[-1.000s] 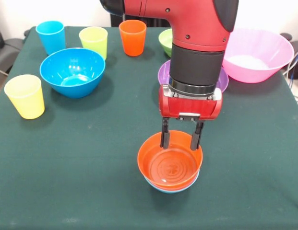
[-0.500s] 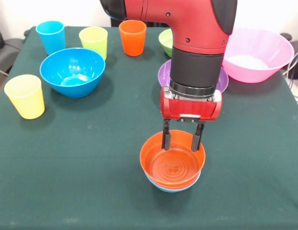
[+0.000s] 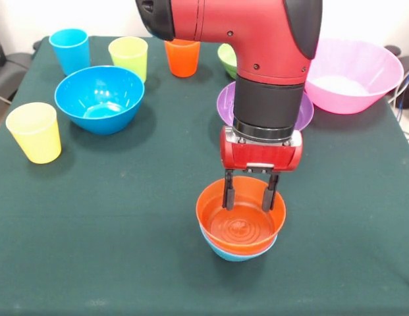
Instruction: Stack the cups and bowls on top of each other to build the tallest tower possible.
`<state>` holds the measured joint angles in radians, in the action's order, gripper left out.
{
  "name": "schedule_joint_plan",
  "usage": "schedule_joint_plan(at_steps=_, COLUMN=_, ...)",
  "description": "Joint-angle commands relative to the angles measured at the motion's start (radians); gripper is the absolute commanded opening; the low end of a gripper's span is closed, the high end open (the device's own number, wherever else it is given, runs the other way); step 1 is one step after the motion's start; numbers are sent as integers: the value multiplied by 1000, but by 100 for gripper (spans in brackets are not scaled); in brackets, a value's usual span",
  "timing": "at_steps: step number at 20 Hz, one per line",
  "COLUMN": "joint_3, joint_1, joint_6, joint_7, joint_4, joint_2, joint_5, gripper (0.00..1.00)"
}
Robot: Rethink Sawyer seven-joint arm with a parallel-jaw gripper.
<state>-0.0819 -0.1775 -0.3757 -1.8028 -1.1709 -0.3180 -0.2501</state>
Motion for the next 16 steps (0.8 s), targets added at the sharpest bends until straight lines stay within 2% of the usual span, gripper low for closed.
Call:
schedule_joint_plan(at_steps=1, joint_3=-81, joint_1=-9, joint_6=-116, joint_7=64, joint_4=-59, joint_2=-43, joint_5=-32, gripper=100)
schedule_joint_plan(at_steps=16, joint_3=-110, joint_1=-23, joint_6=-226, joint_7=109, joint_4=-70, joint_2=-130, joint_5=-13, gripper=100)
